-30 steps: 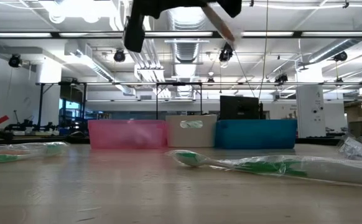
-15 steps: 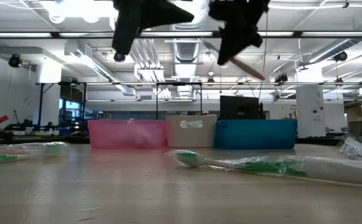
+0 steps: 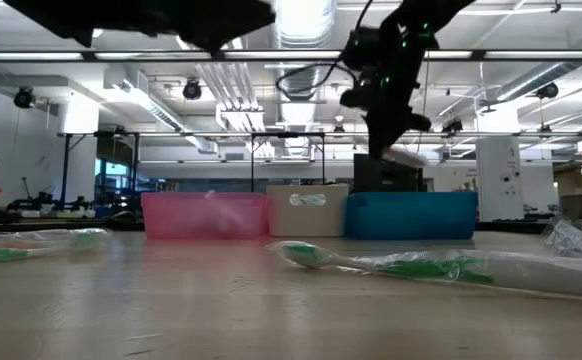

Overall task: Pick & Place Toothbrushes
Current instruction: Put the orange toothbrush into the blue bin, then put the green toothbrush into the white bin

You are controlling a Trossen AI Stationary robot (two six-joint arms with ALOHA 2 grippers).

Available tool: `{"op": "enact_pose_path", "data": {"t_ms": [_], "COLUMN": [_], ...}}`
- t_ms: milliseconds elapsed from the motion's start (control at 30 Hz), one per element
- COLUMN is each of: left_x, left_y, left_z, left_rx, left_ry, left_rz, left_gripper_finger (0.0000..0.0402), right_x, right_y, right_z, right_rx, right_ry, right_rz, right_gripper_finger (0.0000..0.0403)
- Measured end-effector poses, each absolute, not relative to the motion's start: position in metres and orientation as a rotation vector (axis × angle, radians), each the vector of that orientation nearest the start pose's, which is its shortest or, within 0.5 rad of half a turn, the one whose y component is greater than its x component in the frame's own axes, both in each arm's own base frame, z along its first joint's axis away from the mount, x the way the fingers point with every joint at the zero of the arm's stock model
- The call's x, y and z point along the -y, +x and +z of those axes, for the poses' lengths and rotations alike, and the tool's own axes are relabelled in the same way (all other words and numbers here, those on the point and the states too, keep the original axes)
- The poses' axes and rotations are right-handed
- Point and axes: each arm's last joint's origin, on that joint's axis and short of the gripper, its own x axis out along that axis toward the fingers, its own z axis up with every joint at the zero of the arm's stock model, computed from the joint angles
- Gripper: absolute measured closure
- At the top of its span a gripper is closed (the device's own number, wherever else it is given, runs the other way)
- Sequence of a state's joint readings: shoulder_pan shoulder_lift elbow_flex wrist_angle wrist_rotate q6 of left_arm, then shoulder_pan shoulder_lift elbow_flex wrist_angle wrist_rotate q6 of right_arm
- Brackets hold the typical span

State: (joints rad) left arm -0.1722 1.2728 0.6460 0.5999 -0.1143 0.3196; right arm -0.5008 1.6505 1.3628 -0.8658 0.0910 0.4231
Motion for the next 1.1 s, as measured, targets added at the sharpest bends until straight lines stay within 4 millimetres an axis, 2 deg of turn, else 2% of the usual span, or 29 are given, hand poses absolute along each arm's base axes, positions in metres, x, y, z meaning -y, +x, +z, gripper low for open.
{"op": "enact_pose_path", "data": {"t_ms": [100,200,400,533,667,867,1100], "left_x": [0.024,0.014,0.009,0.011,0.010,0.010,0.011], "left_y": [0.259,0.249,0.232,0.224,0.221,0.221,0.211], "left_z": [0.257,0.254,0.258,0.262,0.259,0.255,0.254], "left_rx": [-0.024,-0.023,0.017,0.048,0.039,0.002,-0.162], "left_ry": [0.145,0.057,0.045,0.040,0.038,0.040,0.056], "left_rz": [-0.062,-0.031,-0.016,-0.030,-0.031,-0.031,-0.038], "left_gripper_finger": [0.0275,0.0275,0.0275,0.0276,0.0275,0.0274,0.0278], "right_x": [0.176,0.189,0.203,0.207,0.208,0.208,0.203], "right_y": [0.291,0.290,0.291,0.291,0.290,0.286,0.275], "right_z": [0.250,0.235,0.207,0.199,0.200,0.210,0.243], "right_rx": [-1.074,-1.118,-1.206,-1.235,-1.234,-1.204,-1.116], "right_ry": [0.629,0.660,0.734,0.739,0.728,0.719,0.669], "right_rz": [-0.767,-0.789,-0.769,-0.772,-0.766,-0.765,-0.746], "right_gripper_finger": [0.0387,0.0385,0.0380,0.0369,0.0338,0.0270,0.0210]}}
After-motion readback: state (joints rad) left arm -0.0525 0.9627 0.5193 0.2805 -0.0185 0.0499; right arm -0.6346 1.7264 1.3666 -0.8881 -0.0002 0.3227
